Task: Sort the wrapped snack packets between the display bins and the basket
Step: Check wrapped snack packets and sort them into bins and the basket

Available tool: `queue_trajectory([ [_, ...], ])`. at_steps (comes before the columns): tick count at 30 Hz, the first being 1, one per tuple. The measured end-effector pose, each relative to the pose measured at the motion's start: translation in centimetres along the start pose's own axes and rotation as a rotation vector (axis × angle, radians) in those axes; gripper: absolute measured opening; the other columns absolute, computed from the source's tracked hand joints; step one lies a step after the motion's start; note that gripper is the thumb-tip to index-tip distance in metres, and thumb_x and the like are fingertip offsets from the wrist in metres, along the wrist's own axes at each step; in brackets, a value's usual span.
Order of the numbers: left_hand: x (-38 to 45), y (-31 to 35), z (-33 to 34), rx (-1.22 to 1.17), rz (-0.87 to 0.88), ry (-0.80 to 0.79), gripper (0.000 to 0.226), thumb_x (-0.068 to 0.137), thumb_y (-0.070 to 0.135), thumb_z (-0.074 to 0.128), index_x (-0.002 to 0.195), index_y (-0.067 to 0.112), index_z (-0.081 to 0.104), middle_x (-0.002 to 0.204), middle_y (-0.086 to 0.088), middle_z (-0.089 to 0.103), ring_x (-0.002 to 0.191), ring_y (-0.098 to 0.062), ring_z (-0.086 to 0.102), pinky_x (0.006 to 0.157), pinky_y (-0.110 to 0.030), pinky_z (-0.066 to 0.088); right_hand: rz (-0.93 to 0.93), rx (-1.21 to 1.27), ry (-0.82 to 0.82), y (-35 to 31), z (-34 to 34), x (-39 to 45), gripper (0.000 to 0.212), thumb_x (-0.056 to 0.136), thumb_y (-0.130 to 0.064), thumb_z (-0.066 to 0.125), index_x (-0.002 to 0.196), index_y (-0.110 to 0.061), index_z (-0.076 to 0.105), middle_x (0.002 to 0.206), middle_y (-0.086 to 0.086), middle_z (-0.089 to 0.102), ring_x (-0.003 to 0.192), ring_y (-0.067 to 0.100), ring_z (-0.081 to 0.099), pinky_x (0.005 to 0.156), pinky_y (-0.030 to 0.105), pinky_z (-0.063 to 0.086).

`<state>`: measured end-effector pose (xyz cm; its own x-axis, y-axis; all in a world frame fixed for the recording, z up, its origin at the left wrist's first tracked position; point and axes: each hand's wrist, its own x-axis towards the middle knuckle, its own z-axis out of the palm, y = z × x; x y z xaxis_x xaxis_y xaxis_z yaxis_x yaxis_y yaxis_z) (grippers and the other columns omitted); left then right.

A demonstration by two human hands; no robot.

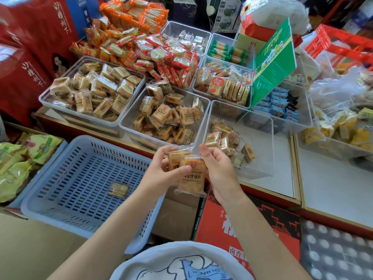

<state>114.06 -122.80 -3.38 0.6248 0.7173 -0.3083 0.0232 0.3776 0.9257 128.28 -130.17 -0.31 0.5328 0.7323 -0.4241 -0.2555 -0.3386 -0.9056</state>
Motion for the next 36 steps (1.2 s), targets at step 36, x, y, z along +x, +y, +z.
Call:
queue_trajectory([
  [36, 0.5, -0.4, -0.1, -0.102, -0.098, -0.099, 0.046, 0.088, 0.038, 0.072, 0.125, 0.021, 0.052, 0.106, -0.006, 0.075, 0.094, -0.021, 0.075, 0.068, -0.033, 0.06, -0.048, -0.052, -0.009, -0.5, -1.0, 0.2, 0.01, 0.091, -0.014, 0.073, 0.082, -0.013, 0.071, 0.077, 0.005, 0.072, 0.072, 0.017, 0.07, 0.066, 0.035, 0.06],
])
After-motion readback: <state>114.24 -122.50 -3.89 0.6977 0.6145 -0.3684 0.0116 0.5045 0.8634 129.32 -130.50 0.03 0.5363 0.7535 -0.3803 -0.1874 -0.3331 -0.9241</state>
